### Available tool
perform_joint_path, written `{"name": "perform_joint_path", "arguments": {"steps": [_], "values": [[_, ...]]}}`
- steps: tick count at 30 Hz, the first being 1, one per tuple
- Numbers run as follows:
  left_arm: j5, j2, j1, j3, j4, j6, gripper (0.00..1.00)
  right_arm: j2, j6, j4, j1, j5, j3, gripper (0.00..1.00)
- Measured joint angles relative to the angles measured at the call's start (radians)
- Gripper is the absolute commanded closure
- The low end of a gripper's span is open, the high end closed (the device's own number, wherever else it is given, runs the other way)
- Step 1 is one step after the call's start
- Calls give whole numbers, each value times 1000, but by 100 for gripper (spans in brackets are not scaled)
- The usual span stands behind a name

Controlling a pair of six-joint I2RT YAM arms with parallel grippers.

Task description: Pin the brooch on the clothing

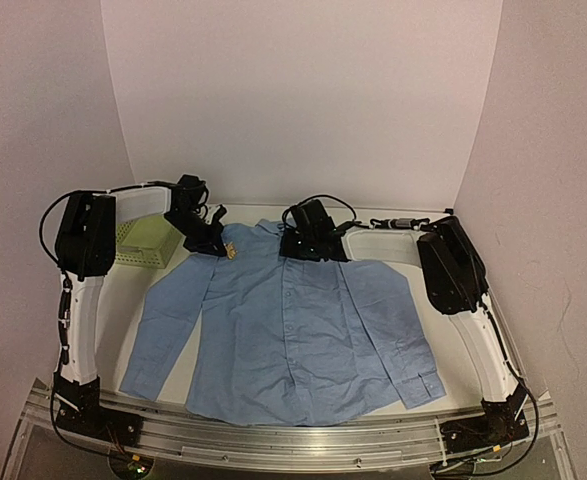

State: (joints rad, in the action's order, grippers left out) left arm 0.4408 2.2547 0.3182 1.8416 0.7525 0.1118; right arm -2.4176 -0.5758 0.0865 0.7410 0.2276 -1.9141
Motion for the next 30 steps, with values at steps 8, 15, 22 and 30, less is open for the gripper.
{"name": "perform_joint_path", "arguments": {"steps": [8,15,22,30], "values": [[-87,4,2,91,75,-66,100,2,0,-11,0,0,4,100],[-131,-3,4,123,154,-136,100,2,0,-15,0,-1,4,100],[-138,-3,19,124,194,-143,100,2,0,-19,0,-1,9,100],[-128,-3,44,134,199,-139,100,2,0,-21,0,-2,15,100]]}}
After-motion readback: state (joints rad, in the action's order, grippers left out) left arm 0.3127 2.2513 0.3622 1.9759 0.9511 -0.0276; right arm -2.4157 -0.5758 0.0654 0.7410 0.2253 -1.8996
